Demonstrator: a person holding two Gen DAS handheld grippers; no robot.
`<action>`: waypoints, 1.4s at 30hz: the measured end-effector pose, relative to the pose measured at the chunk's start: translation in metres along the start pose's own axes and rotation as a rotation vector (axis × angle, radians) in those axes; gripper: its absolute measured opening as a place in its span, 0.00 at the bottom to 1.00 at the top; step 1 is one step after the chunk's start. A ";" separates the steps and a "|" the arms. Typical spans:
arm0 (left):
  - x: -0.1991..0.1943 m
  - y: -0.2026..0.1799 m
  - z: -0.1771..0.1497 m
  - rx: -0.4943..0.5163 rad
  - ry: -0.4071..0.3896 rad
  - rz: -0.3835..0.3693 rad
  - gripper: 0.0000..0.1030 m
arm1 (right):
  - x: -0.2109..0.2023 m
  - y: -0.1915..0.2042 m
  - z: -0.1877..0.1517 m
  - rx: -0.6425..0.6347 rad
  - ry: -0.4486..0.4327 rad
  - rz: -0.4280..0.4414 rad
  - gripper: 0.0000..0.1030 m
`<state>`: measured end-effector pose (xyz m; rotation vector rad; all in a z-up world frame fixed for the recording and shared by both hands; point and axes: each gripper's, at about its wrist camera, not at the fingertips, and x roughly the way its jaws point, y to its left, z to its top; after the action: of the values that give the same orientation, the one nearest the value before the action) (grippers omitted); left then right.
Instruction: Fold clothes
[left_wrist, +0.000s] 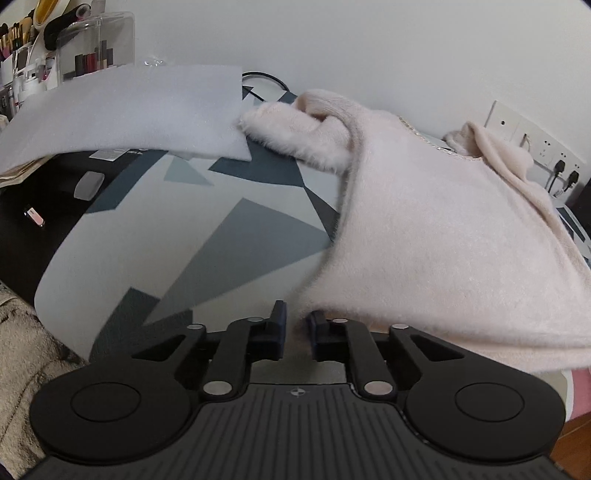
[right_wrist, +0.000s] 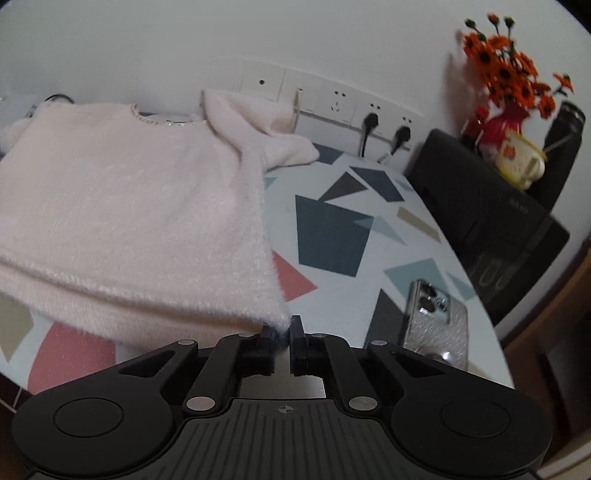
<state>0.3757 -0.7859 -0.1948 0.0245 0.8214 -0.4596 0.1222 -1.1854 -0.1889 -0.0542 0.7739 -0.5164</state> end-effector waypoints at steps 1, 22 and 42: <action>-0.003 -0.001 -0.002 0.000 -0.010 0.000 0.09 | -0.001 0.000 0.000 -0.004 -0.001 0.000 0.05; -0.032 0.006 -0.041 -0.049 0.027 0.019 0.16 | -0.021 0.006 -0.058 0.031 0.057 0.010 0.05; -0.124 0.051 0.013 -0.388 -0.157 -0.001 0.77 | -0.123 -0.065 -0.021 0.438 -0.175 -0.071 0.67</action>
<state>0.3324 -0.6949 -0.1056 -0.3666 0.7439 -0.2930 0.0070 -1.1825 -0.1083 0.2774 0.4770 -0.7289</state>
